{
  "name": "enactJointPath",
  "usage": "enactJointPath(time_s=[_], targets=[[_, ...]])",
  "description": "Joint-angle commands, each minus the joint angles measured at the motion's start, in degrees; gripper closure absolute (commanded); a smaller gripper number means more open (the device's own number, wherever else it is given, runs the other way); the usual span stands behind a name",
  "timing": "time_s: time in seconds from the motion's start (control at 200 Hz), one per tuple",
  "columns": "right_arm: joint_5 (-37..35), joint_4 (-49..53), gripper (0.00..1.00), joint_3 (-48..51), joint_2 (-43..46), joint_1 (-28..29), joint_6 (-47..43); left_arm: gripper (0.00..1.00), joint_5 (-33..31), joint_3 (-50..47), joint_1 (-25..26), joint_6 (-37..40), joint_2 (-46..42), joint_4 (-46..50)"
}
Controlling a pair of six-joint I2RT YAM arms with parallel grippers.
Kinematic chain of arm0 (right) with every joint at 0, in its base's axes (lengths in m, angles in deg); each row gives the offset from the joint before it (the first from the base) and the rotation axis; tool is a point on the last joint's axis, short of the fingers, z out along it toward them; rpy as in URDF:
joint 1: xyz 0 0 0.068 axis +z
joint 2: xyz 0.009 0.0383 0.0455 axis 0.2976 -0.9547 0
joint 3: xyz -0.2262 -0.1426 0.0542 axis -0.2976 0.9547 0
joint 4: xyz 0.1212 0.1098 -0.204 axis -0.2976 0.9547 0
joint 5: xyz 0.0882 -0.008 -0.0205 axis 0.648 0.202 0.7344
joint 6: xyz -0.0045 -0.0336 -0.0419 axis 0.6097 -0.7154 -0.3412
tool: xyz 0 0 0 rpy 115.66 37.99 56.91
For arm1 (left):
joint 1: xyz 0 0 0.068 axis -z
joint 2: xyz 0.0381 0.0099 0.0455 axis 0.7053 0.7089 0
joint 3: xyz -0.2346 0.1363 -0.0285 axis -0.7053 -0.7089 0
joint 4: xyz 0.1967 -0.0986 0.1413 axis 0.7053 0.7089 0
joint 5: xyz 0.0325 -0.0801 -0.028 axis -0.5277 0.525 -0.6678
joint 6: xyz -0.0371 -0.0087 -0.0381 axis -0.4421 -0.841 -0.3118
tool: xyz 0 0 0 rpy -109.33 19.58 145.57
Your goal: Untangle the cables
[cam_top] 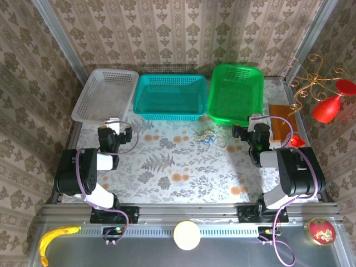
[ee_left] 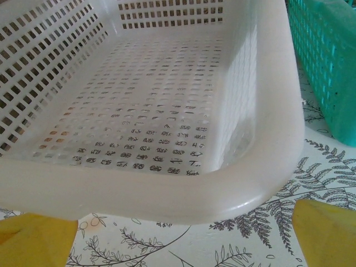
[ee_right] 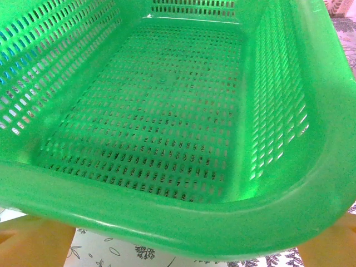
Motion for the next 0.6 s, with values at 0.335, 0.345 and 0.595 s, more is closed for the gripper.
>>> enactJointPath(time_s=[0.335, 0.345, 0.595], targets=[[1.58, -0.59, 0.00, -0.89, 0.37, -0.56, 0.31, 0.00, 0.84, 1.66, -0.29, -0.49, -0.11, 0.24], [1.65, -0.57, 0.00, -0.87, 0.38, -0.54, 0.31, 0.00, 0.88, 1.58, -0.40, -0.55, -0.15, 0.24], [0.28, -0.37, 0.00, 1.49, 6.19, -0.56, 0.61, 0.00, -0.41, 1.17, 1.91, 2.13, -3.88, 2.40]])
